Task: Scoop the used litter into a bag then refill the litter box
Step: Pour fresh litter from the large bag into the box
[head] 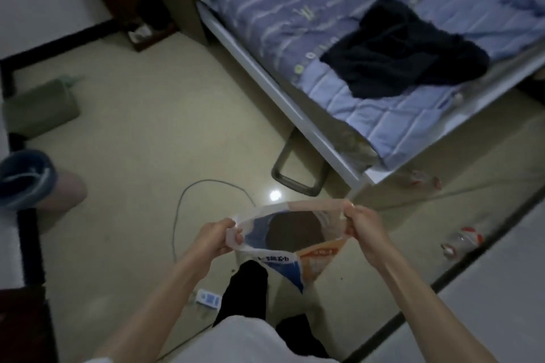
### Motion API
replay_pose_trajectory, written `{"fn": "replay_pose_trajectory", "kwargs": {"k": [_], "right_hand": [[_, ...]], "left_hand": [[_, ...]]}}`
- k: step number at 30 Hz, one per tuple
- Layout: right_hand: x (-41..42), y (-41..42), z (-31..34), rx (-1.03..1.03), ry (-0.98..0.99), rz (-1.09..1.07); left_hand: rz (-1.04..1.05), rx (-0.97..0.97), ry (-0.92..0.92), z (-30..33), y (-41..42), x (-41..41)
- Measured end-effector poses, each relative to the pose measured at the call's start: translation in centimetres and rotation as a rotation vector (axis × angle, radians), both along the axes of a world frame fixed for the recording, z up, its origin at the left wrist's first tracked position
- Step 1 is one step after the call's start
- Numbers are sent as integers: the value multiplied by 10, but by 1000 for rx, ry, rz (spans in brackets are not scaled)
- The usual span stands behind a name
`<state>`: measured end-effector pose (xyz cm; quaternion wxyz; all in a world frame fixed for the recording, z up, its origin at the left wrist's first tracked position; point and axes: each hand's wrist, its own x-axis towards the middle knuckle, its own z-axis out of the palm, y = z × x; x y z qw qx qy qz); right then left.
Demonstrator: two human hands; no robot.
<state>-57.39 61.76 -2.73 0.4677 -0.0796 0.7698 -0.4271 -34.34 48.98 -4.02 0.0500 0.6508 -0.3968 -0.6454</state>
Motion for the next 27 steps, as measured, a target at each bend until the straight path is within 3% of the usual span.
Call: {"fn": "replay_pose_trajectory", "kwargs": {"k": [5,12,17,27], "right_hand": [[48,-97,21,2,78,222],[120,-286,31,15,68,322],[173,-408,23,69,170,457],[254,-624,36,-92,176,651]], "left_hand": [[211,-26,69,16,-61,64],[377,-14,133,10,-212,151],[493,25,128,13,-290,207],[638,-174,102,47,-457,281]]}}
